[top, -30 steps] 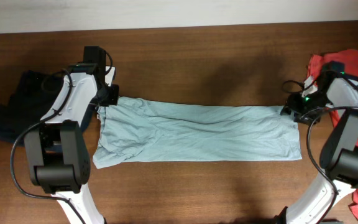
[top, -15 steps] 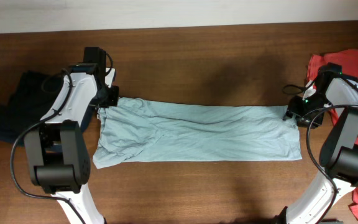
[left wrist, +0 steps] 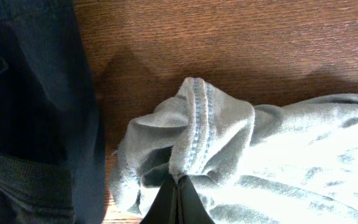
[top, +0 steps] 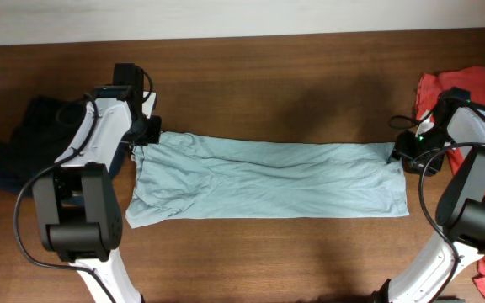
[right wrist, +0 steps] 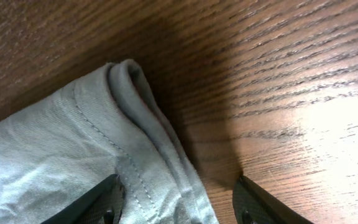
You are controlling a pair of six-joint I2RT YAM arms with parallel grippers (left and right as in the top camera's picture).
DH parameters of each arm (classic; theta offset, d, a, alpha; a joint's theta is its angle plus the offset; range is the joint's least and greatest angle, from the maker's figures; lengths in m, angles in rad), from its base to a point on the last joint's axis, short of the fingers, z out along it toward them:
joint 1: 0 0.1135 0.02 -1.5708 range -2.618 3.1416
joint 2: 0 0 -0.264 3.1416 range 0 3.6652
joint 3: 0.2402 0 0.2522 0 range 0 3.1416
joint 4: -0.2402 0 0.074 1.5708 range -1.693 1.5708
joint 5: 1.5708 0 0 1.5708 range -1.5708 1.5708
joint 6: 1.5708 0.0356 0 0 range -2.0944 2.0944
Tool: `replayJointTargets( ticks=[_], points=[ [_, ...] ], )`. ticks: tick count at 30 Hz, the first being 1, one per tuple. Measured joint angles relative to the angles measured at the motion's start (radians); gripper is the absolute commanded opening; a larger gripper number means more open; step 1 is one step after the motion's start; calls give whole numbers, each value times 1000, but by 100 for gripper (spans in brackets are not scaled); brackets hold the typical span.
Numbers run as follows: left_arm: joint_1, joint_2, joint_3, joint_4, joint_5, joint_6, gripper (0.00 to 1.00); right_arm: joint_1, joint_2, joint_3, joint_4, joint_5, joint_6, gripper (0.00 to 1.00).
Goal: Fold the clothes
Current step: 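Hold both ends and pull outward to straighten the folded strip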
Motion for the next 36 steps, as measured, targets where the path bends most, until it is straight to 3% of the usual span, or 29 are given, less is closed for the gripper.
replayJointTargets(
  ticks=[14, 25, 36],
  points=[
    [0, 0, 0, 0, 0, 0, 1, -13, 0, 0, 11, -19, 0, 62],
    [0, 0, 0, -2, 0, 0, 0, -144, 0, 34, 6, -35, 0, 63],
    [0, 0, 3, -5, 0, 0, 0, -74, 0, 34, 50, -149, -87, 62]
  ],
)
